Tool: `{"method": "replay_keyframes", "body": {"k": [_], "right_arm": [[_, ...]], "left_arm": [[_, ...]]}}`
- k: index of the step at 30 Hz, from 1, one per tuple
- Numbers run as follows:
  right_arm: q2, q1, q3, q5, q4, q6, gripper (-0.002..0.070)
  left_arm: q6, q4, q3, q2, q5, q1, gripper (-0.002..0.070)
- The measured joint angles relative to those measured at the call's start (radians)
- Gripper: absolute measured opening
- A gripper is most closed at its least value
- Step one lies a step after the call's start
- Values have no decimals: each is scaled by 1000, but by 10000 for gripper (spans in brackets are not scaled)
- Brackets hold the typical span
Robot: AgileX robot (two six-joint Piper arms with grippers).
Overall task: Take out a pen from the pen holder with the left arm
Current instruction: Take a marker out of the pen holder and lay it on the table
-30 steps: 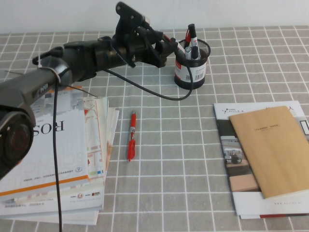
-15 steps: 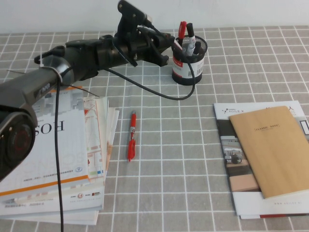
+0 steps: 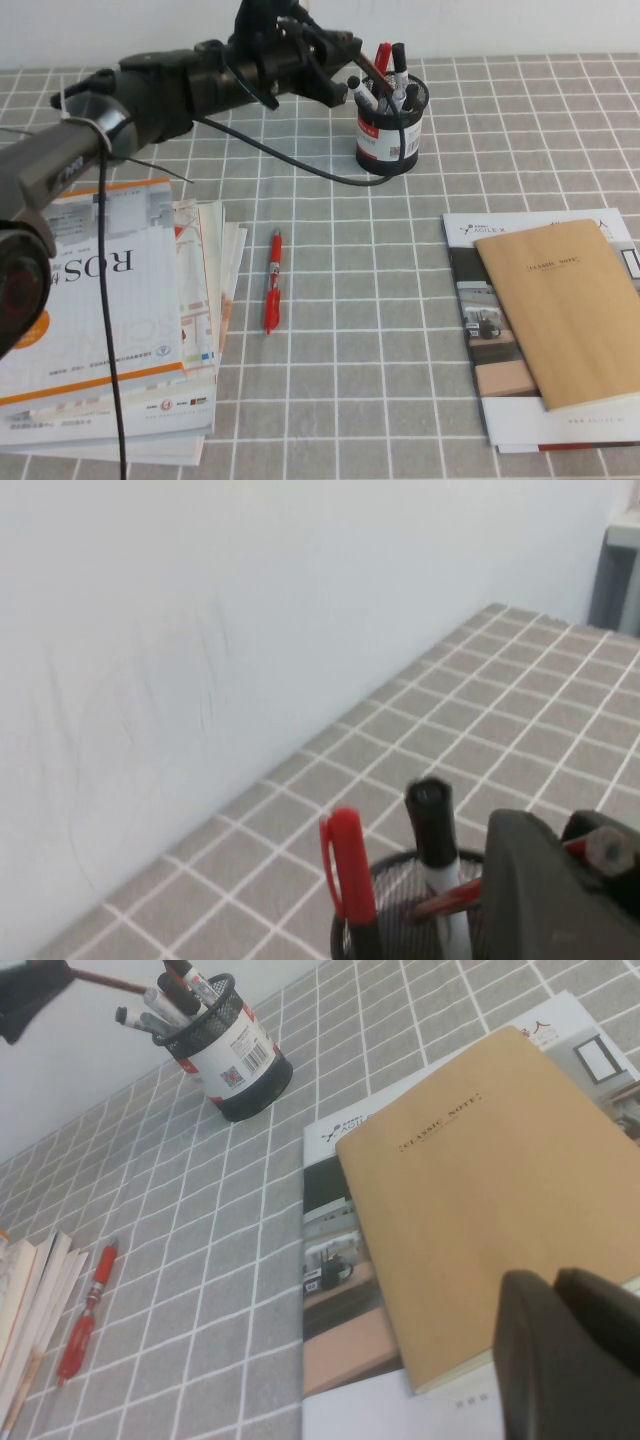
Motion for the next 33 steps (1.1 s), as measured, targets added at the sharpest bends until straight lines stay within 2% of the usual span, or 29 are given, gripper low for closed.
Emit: {"method": "replay_keyframes", "body": {"k": [8,11,14,17,23,28,33], "right_arm": [[0,0,0,0,0,0,-13],[0,0,0,0,0,0,-13],[0,0,0,0,0,0,-13],[0,0,0,0,0,0,-13],[0,0,0,0,0,0,-13],[0,0,0,0,0,0,-13],[0,0,0,0,0,0,-13]], "left_arm": [[0,31,0,-95,6,0,25],[-7,109,0,-148,12,0,25],[-74,231,0,-202,25,0,25],[-264,415,0,-262,46,0,25],[-799,921,-8,-382,184,0,25],[-1091,1130,-9,-430,375,0,25],[-1253,1245,-10,-428,561,0,25]]}}
